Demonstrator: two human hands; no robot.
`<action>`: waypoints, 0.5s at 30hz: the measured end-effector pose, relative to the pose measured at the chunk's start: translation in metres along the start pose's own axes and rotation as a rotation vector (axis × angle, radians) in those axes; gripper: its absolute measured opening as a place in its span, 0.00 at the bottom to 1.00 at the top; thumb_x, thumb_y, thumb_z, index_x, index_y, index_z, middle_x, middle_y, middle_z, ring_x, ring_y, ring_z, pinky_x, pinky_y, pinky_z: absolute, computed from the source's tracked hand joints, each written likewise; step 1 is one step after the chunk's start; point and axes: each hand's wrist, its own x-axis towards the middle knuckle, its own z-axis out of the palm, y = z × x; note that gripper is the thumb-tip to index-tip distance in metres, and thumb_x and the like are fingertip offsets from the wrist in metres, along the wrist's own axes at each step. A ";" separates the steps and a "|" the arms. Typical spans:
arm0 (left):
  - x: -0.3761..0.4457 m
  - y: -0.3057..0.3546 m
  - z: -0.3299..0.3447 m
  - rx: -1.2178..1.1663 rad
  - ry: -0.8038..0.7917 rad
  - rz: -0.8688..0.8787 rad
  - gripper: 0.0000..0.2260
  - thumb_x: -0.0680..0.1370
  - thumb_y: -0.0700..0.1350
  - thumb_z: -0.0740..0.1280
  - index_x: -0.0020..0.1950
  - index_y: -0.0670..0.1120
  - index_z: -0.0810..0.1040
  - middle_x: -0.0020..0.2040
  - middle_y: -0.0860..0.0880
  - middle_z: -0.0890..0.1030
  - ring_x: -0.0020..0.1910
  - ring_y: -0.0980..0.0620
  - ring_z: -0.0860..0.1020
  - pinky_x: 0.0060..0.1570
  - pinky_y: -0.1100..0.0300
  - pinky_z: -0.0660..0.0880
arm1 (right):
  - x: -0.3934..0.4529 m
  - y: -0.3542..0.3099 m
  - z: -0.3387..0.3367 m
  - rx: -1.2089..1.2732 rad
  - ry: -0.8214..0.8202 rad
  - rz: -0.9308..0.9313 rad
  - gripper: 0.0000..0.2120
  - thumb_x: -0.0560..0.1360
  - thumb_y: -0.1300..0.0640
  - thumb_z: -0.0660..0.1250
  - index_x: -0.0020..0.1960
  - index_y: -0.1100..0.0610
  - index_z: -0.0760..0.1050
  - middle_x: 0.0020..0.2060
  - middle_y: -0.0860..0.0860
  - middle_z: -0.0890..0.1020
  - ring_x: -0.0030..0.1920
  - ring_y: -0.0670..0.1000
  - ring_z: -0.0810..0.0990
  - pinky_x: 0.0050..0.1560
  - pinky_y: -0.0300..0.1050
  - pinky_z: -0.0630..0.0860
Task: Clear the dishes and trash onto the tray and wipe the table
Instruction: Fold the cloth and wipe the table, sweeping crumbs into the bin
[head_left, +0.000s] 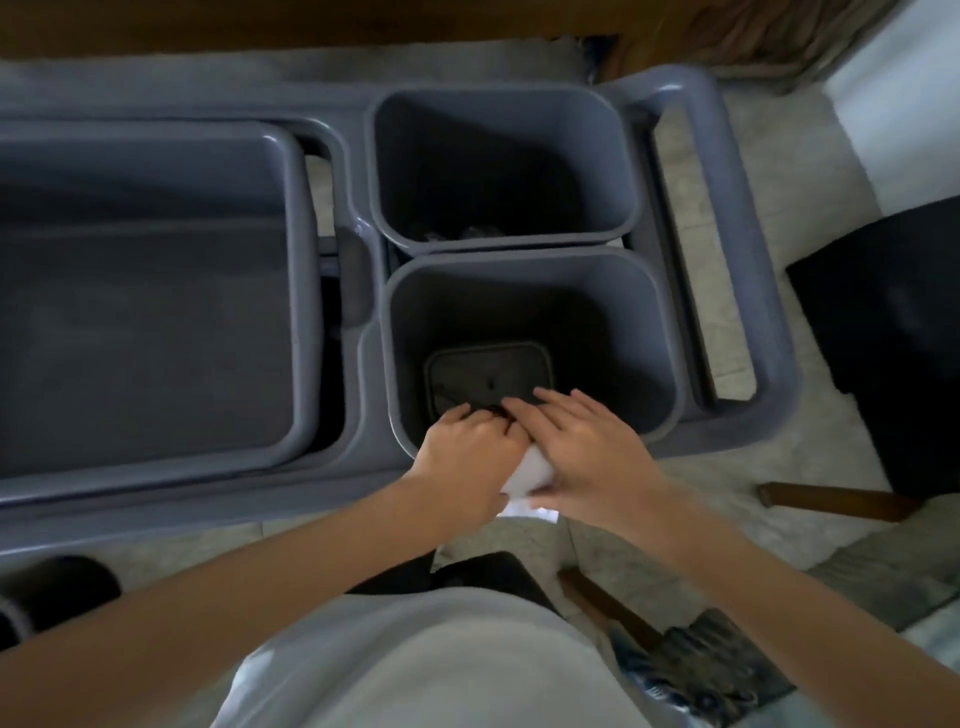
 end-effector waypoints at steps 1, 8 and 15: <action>0.001 0.000 0.002 -0.010 0.017 -0.016 0.26 0.75 0.51 0.71 0.71 0.46 0.71 0.60 0.51 0.82 0.58 0.50 0.80 0.64 0.56 0.72 | 0.002 0.002 0.003 0.002 0.039 -0.008 0.44 0.68 0.33 0.73 0.77 0.55 0.71 0.67 0.52 0.82 0.71 0.53 0.77 0.75 0.53 0.69; 0.004 0.006 0.010 -0.035 0.070 -0.077 0.19 0.76 0.44 0.69 0.67 0.48 0.72 0.49 0.53 0.84 0.49 0.50 0.82 0.66 0.57 0.73 | 0.003 0.009 0.010 0.004 0.145 -0.032 0.23 0.66 0.43 0.80 0.56 0.53 0.80 0.41 0.48 0.86 0.39 0.52 0.86 0.34 0.43 0.78; -0.023 0.018 0.005 -0.028 0.187 -0.198 0.35 0.75 0.62 0.70 0.77 0.50 0.64 0.78 0.50 0.67 0.83 0.45 0.49 0.81 0.45 0.47 | 0.004 0.019 -0.006 0.113 0.097 -0.179 0.54 0.64 0.26 0.73 0.80 0.54 0.63 0.73 0.52 0.75 0.73 0.55 0.74 0.69 0.56 0.75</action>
